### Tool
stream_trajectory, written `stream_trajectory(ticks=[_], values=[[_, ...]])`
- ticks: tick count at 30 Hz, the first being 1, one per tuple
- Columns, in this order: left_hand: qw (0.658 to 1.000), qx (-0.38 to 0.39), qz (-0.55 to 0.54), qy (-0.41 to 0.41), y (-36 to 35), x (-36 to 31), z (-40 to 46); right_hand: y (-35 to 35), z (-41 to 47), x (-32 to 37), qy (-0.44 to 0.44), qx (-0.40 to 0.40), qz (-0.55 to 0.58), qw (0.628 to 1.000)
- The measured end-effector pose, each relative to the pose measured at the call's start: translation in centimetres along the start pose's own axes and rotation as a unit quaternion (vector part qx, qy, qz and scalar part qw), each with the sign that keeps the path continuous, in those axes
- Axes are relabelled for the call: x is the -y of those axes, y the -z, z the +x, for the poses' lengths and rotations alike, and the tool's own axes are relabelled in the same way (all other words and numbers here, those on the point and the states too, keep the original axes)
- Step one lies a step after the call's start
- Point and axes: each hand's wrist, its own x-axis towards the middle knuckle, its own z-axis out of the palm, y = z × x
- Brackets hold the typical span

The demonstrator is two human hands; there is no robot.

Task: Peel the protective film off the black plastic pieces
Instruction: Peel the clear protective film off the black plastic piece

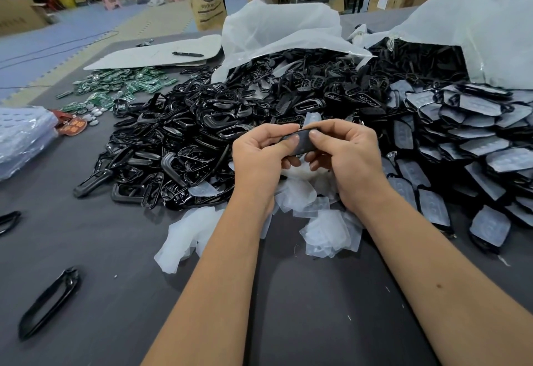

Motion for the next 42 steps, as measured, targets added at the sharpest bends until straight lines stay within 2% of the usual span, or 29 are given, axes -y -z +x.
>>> stream_trajectory(ticks=[7, 12, 15, 20, 23, 27, 31, 34, 38, 42], values=[[0.999, -0.007, 0.028, -0.032, 0.3, 0.2, 0.1, 0.0, -0.1, -0.4, 0.034, 0.000, -0.065, 0.997], [0.999, -0.010, 0.026, -0.021, 0.6, 0.2, 0.3, 0.0, 0.0, -0.7, 0.048, -0.004, -0.123, 0.991], [1.000, -0.008, 0.012, 0.008, 0.8, 0.2, 0.4, 0.1, 0.0, -0.6, 0.066, -0.006, -0.125, 0.990], [0.991, -0.022, -0.093, 0.096, 0.8, -0.4, 0.6, 0.2, -0.2, -0.3, 0.083, 0.063, -0.102, 0.989], [0.981, -0.044, -0.146, 0.123, 0.9, -0.9, 0.9, 0.0, -0.4, -0.4, 0.105, 0.099, -0.137, 0.980], [0.984, -0.050, -0.125, 0.118, 0.9, -1.1, 0.8, -0.1, -0.2, -0.5, 0.140, 0.082, -0.193, 0.968], [0.981, -0.031, -0.137, 0.132, 0.4, -1.2, 0.4, -0.2, -0.2, -0.3, 0.096, 0.046, -0.136, 0.985], [0.986, 0.001, -0.136, 0.095, 0.4, -0.9, 0.2, 0.2, -0.1, 0.0, 0.038, 0.031, -0.058, 0.997], [0.991, 0.034, -0.121, 0.053, 0.4, -0.6, -0.2, 1.0, -0.1, 0.7, -0.038, 0.059, 0.069, 0.995], [0.992, 0.021, -0.116, 0.040, 0.4, -0.6, -0.1, 1.4, -0.3, 0.9, -0.080, 0.097, 0.099, 0.987]])
